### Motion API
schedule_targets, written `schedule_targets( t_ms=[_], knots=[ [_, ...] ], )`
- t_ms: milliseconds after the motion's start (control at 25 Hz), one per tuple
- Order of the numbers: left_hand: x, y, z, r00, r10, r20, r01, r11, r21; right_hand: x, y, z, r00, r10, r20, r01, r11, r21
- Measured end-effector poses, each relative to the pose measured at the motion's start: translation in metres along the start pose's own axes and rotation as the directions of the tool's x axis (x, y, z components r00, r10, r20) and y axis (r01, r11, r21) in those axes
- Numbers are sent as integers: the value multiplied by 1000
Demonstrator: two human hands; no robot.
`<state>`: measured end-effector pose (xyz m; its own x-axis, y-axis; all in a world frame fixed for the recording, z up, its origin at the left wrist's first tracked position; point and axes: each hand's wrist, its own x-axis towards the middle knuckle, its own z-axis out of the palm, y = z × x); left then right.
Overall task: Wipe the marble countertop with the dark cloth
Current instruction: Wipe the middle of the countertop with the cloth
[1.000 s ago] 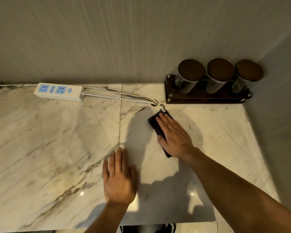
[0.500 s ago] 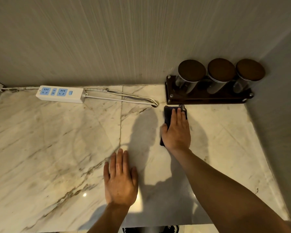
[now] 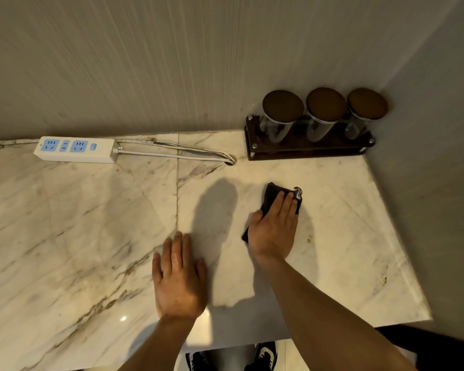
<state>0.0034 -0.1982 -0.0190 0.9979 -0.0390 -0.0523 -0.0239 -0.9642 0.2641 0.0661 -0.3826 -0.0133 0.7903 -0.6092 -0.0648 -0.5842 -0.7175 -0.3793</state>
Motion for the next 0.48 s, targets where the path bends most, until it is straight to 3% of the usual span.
schedule_targets(
  t_ms=[480],
  knots=[
    [-1,3,-3,1000,-19,14,19,1000,18,-85,43,-11,999,15,-40,-14,1000,19]
  ],
)
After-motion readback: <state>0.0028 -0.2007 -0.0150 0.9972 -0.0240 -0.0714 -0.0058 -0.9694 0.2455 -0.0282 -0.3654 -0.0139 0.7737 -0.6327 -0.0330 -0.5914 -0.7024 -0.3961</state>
